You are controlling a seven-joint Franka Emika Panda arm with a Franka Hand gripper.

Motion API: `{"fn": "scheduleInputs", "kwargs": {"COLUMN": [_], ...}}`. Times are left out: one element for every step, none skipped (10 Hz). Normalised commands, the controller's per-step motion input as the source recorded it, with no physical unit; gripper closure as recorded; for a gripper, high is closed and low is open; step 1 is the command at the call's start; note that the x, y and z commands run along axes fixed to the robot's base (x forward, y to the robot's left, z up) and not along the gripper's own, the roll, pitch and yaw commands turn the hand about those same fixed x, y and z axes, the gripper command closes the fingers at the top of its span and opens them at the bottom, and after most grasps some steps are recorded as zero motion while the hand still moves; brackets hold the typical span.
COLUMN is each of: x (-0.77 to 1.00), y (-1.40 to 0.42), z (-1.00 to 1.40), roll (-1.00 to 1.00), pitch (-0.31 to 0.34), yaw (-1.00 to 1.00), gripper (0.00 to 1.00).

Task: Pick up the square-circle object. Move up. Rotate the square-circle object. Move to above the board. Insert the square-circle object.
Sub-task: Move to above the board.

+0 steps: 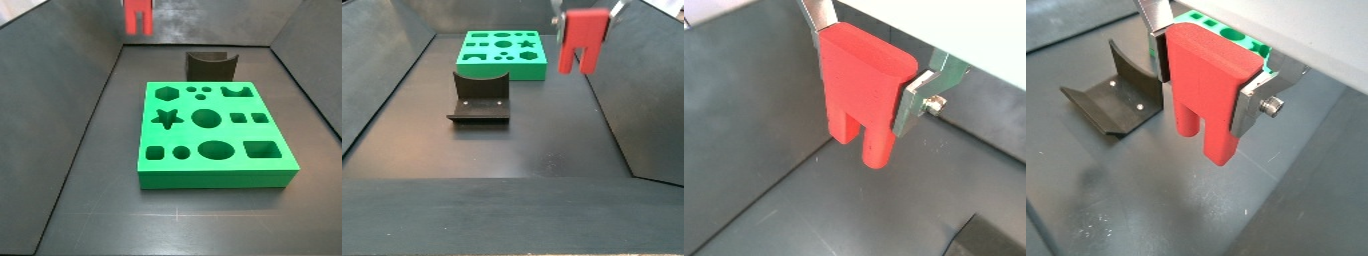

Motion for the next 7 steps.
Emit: {"fn": "scheduleInputs", "kwargs": {"x": [-0.07, -0.06, -0.05, -0.04, -0.04, -0.01, -0.01], "y": [0.15, 0.14, 0.14, 0.12, 0.12, 0.07, 0.05], "z": [1.0, 1.0, 1.0, 1.0, 1.0, 0.75, 0.64], "roll": [-0.06, -0.03, -0.01, 0.0, 0.0, 0.0, 0.0], "pitch": [0.064, 0.075, 0.078, 0.076, 0.077, 0.079, 0.08], "yaw": [-0.02, -0.02, -0.02, -0.03, -0.03, -0.02, -0.02], "gripper": [1.0, 1.0, 1.0, 1.0, 1.0, 1.0, 1.0]}}
